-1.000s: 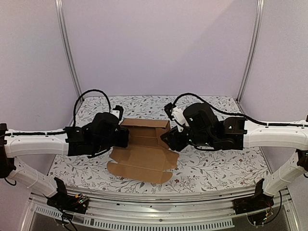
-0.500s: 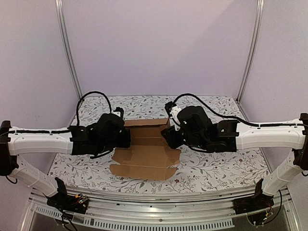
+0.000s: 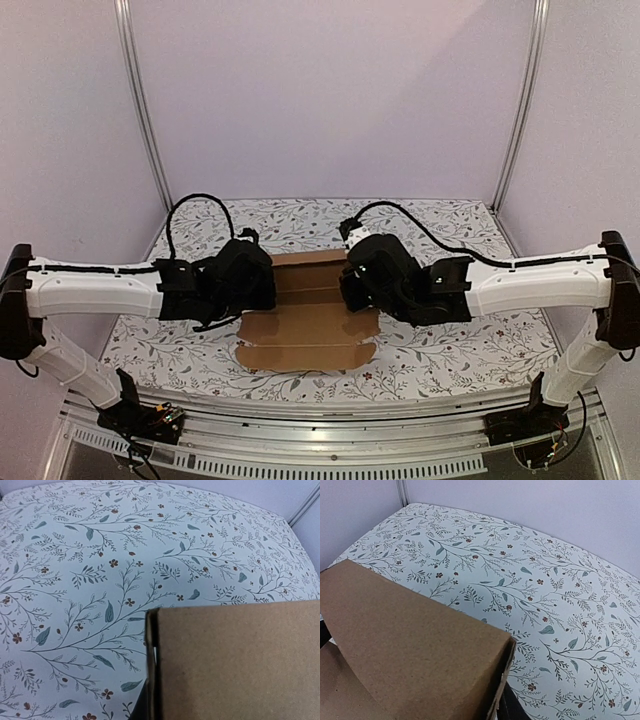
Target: Fold the paper box
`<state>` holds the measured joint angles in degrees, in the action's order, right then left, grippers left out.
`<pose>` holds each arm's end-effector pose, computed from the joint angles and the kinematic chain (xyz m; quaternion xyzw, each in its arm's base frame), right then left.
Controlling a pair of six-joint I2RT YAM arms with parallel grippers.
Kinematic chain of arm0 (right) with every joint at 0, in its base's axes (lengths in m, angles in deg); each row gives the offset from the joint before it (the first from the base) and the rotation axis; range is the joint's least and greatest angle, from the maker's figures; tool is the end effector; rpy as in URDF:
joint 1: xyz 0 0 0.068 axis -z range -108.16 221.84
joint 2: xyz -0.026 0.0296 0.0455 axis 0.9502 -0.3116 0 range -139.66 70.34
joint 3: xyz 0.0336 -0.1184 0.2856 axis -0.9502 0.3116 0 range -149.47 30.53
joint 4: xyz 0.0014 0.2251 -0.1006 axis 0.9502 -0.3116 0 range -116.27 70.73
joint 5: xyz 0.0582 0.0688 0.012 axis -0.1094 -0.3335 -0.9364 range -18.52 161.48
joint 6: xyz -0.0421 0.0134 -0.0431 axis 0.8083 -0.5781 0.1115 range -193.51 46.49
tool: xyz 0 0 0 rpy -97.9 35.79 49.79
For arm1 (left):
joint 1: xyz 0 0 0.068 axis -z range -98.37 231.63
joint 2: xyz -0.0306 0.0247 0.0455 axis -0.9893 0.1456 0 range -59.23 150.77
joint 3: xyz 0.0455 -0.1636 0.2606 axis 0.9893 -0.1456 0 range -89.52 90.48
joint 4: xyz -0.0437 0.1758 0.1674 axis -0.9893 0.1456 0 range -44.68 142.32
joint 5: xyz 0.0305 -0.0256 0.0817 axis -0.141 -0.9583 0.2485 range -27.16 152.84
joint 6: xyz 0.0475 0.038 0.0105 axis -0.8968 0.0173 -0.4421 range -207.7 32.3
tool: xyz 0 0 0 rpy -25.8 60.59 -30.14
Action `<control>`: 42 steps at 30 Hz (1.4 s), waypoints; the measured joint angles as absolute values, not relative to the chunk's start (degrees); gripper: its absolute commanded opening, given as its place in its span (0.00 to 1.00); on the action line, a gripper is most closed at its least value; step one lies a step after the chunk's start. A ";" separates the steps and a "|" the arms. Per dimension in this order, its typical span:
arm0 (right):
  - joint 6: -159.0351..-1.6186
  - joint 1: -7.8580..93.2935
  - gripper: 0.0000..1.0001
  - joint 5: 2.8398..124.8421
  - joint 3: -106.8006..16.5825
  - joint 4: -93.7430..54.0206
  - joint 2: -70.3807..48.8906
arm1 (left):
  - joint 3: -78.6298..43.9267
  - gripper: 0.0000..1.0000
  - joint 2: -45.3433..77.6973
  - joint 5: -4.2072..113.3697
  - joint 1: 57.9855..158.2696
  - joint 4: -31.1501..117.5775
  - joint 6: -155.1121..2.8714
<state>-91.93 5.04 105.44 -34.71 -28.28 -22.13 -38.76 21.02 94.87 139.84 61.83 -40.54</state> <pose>0.1637 0.3161 0.2984 -0.2292 0.8323 0.1010 0.4946 0.1665 -0.2219 0.2703 -0.0170 0.8970 -0.1314 0.4217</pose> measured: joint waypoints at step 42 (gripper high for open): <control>-93.52 5.43 0.00 112.80 -42.71 -31.58 -31.92 | -35.17 0.78 21.46 96.67 141.51 69.59 -33.44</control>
<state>-93.52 5.43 112.80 -42.71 -31.58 -31.92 -35.17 21.46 96.67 141.51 69.59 -33.44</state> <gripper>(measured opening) 0.026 0.716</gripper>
